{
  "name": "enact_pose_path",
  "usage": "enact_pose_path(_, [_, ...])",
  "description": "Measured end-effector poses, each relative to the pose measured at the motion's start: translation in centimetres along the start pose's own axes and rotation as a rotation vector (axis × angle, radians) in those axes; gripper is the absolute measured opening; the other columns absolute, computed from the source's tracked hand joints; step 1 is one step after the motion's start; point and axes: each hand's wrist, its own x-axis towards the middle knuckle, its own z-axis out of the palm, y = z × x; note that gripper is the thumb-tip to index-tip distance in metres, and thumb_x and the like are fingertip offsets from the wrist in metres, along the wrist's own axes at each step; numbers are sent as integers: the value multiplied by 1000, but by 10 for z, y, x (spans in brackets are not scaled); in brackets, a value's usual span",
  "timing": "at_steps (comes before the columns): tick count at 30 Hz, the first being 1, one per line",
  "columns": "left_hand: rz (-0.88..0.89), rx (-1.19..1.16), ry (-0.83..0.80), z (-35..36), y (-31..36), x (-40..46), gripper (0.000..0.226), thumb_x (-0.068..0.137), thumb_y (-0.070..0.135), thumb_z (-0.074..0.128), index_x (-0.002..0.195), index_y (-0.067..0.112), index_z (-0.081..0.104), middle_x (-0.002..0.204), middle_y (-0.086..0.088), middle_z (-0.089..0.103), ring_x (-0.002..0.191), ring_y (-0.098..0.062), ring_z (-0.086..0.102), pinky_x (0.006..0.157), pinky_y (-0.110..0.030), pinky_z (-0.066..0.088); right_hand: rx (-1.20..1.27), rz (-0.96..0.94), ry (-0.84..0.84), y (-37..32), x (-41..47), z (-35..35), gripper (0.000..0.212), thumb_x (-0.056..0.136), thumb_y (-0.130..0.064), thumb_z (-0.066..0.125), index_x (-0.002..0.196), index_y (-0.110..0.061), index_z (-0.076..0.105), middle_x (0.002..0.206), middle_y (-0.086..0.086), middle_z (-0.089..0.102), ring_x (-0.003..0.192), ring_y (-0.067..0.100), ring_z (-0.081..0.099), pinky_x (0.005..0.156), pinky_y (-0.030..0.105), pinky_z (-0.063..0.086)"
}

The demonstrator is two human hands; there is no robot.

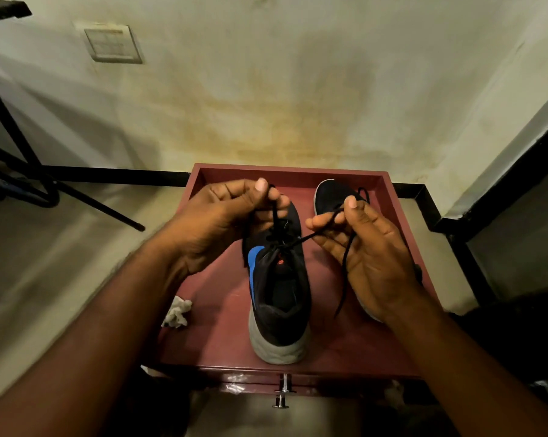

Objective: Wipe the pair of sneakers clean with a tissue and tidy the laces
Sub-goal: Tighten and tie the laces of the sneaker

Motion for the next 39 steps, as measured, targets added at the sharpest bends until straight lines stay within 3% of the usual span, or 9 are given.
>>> enact_pose_path(3, [62, 16, 0, 9, -8, 1, 20, 88, 14, 67, 106, 9, 75, 106, -14, 77, 100, -25, 74, 94, -35, 59, -51, -32, 6, 3, 1, 1, 23, 93, -33, 59, 90, -14, 70, 89, 8, 74, 90, 24, 74, 86, 37, 59])
enact_pose_path(7, [195, 141, 44, 18, -12, 1, 24, 85, 6, 73, 109, 10, 75, 96, -19, 78, 84, -21, 76, 80, -31, 62, -108, -53, 19, 10, 3, 0, 34, 91, -24, 65, 121, -11, 72, 92, 5, 75, 89, 19, 72, 80, 29, 58])
enact_pose_path(11, [247, 273, 15, 21, -16, 0, 30, 86, 1, 75, 115, 9, 75, 101, -10, 80, 95, -24, 78, 86, -32, 62, -176, -94, 84, 15, 4, -1, 24, 90, -11, 71, 113, -14, 76, 89, 5, 79, 76, 14, 71, 61, 20, 53])
enact_pose_path(16, [280, 311, -7, 23, -17, 1, 35, 82, 0, 78, 115, -2, 67, 94, -18, 77, 88, -28, 76, 87, -42, 63, -149, -72, 55, 16, 2, 1, 28, 99, 3, 60, 114, -15, 75, 89, 6, 78, 79, 14, 71, 69, 21, 57])
enact_pose_path(20, [317, 323, -51, 23, -15, 1, 32, 82, -4, 77, 112, -3, 65, 84, -9, 77, 80, -21, 77, 76, -29, 61, -176, -61, 55, 14, 1, 3, 19, 96, 4, 64, 113, -5, 66, 83, 10, 78, 69, 15, 73, 63, 20, 58])
enact_pose_path(25, [516, 744, -84, 18, -22, 3, 14, 84, 18, 83, 98, 16, 82, 112, 1, 74, 113, -18, 67, 97, -44, 54, -249, -49, 35, 15, 1, 2, 24, 93, 0, 69, 108, -11, 53, 84, 9, 78, 67, 15, 74, 59, 22, 58])
enact_pose_path(28, [476, 828, -88, 14, -23, 5, 14, 81, 24, 85, 95, 25, 83, 135, 6, 64, 132, -9, 54, 107, -42, 48, -372, -47, -55, 18, 0, 0, 27, 94, 0, 69, 110, -14, 52, 82, 3, 78, 69, 12, 73, 59, 22, 55])
enact_pose_path(33, [413, 717, -68, 14, -22, 4, 15, 84, 12, 82, 99, 9, 81, 94, 0, 79, 89, -14, 76, 83, -45, 62, -418, -52, -115, 21, -2, 2, 35, 94, 3, 68, 119, -15, 52, 89, 7, 78, 74, 15, 74, 66, 24, 58])
enact_pose_path(39, [360, 686, 149, 10, -21, 8, 23, 76, 15, 89, 93, 12, 73, 78, 0, 77, 77, -13, 76, 77, -42, 63, -445, -154, -15, 18, -1, -1, 27, 88, -2, 79, 104, -12, 60, 88, 9, 78, 83, 24, 78, 73, 28, 59])
